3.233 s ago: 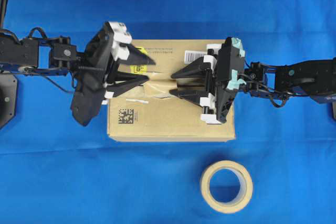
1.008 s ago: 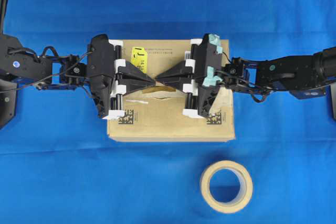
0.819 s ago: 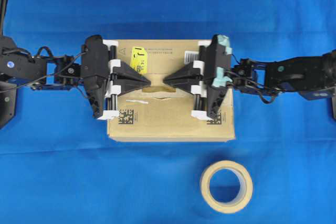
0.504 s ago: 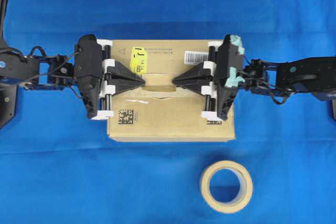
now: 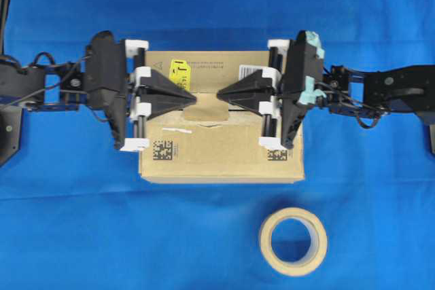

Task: Apply tape along the seams of the closed cardboard box to seal it securely.
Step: 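Press the tape down along the seam with both grippers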

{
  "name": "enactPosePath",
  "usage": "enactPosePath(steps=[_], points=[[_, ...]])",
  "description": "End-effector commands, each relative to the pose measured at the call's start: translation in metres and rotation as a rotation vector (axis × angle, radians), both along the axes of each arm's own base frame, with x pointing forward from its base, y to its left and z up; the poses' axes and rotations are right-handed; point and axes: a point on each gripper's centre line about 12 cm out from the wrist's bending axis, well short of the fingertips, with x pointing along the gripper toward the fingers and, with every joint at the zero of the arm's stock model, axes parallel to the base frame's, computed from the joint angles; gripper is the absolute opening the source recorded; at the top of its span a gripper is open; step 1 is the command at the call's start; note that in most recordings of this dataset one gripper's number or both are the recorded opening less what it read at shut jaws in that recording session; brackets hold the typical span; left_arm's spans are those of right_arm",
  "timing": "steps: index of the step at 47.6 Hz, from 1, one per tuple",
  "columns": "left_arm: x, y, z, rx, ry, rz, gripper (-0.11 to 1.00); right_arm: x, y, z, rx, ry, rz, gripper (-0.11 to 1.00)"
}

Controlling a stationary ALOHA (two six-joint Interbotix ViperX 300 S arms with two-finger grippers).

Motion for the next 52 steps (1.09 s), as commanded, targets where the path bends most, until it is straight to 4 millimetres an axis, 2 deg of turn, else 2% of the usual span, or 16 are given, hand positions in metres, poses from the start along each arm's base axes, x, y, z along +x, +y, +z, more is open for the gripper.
enactPosePath(steps=[1,11,20,29,37,52], points=[[0.012,-0.003,0.006,0.006,-0.023,-0.011,0.01,0.009,0.001,0.011,-0.007,-0.032,0.007,-0.02],[0.025,-0.013,-0.011,0.005,0.029,-0.040,0.01,0.019,0.004,0.000,-0.005,-0.006,0.013,-0.02],[0.023,-0.023,-0.017,0.004,0.057,-0.068,0.01,0.025,0.013,-0.012,-0.001,0.020,0.032,-0.02],[0.017,-0.022,-0.037,0.001,0.120,-0.065,0.01,0.026,0.017,-0.029,0.016,0.056,0.032,-0.02],[0.012,-0.018,-0.055,-0.001,0.172,-0.054,0.01,0.022,0.016,-0.041,0.033,0.090,0.018,-0.02],[-0.008,-0.018,-0.064,-0.028,0.207,-0.043,0.01,0.002,0.022,-0.049,0.047,0.126,0.021,-0.02]])
